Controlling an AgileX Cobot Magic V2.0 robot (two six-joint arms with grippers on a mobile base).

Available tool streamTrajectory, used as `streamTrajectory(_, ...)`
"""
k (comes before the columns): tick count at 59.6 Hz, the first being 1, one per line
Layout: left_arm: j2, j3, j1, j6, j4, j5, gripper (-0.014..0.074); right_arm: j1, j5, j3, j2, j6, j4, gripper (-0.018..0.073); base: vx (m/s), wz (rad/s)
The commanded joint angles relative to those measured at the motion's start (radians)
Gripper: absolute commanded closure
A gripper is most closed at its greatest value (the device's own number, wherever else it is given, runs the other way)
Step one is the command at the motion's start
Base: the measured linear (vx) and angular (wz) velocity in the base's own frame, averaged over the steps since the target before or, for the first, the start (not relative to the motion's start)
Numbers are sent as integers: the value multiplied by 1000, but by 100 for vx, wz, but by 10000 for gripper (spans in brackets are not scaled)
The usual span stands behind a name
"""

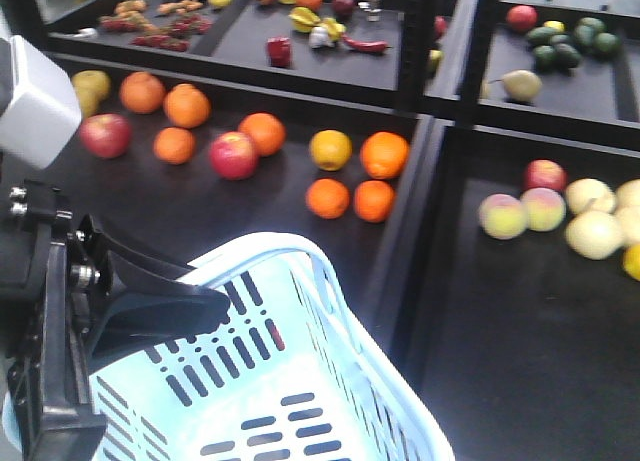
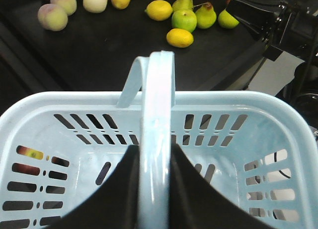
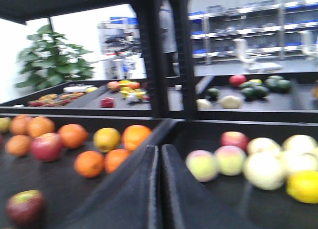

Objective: Pick three apples into basket with both arms
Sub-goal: 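Drive the base away from the table holding the basket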

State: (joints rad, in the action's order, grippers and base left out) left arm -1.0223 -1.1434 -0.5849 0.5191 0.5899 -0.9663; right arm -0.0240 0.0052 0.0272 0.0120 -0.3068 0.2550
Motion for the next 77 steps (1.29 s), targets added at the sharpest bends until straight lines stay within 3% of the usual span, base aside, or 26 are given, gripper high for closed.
streamTrajectory(1, 18, -27, -7, -12, 50, 73, 603, 4, -70, 14, 11, 5, 2, 564, -14, 54)
streamTrajectory(77, 18, -27, -7, -12, 50, 72, 603, 4, -70, 14, 11, 5, 2, 564, -17, 56)
